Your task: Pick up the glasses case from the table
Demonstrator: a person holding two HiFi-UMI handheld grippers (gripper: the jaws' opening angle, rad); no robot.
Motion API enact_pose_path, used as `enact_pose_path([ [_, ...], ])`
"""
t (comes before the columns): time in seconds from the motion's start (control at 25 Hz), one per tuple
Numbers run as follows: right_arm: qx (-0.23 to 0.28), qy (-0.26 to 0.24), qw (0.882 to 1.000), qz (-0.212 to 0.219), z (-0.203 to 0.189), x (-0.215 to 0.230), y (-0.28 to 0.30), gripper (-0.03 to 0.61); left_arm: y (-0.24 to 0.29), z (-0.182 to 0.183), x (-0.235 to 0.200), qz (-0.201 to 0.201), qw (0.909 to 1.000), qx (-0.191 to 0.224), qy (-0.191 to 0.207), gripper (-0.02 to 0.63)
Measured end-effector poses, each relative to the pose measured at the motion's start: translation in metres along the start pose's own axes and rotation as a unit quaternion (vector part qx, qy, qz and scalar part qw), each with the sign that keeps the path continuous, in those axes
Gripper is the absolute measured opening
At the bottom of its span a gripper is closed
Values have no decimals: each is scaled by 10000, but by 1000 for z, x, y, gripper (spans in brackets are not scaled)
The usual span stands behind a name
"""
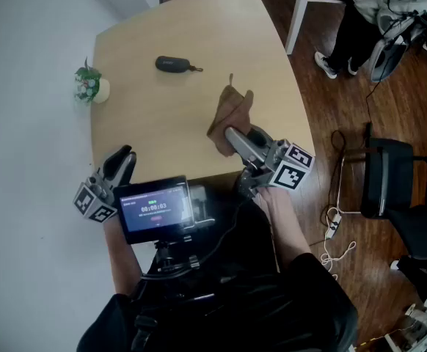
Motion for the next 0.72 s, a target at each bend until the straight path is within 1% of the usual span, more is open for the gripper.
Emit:
enact_pose_path([
  [0.08,-14,-18,10000,-4,-1,-5,-2,61,7,2,-4,-33,9998,-143,123,79],
  [0.2,-20,-71,10000,-27,0,-12,-2,61,21,5,-13,-93,9988,-378,298,112],
  [0.32,-10,-126,9998,-164,-1,-13,3,61,36,0,-35,-162,9966,-663,468,150],
  [0.4,-9,-156,9992,-363,-6,-5,19,61,45,-9,-67,-223,9947,-841,547,171],
  [0.56,8,-205,9969,-760,-18,4,62,63,58,-27,-141,-351,9913,-1128,585,191],
  [0.64,0,-201,9961,-858,-22,5,83,63,66,-36,-170,-364,9873,-1386,692,228],
  [0.68,12,-207,9957,-900,-25,5,93,61,70,-42,-183,-419,9839,-1533,814,252],
  [0.72,33,-218,9954,-937,-27,3,102,63,74,-49,-196,-484,9798,-1687,955,291],
])
Point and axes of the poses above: the fingertips, and each gripper's own axes: y forward along the fingers, x to its right, z out of its top, the point moved 10 cm from there along -y, backward along the fingers, and after that the axes turned 1 degree about -y, right-handed, at the moved point
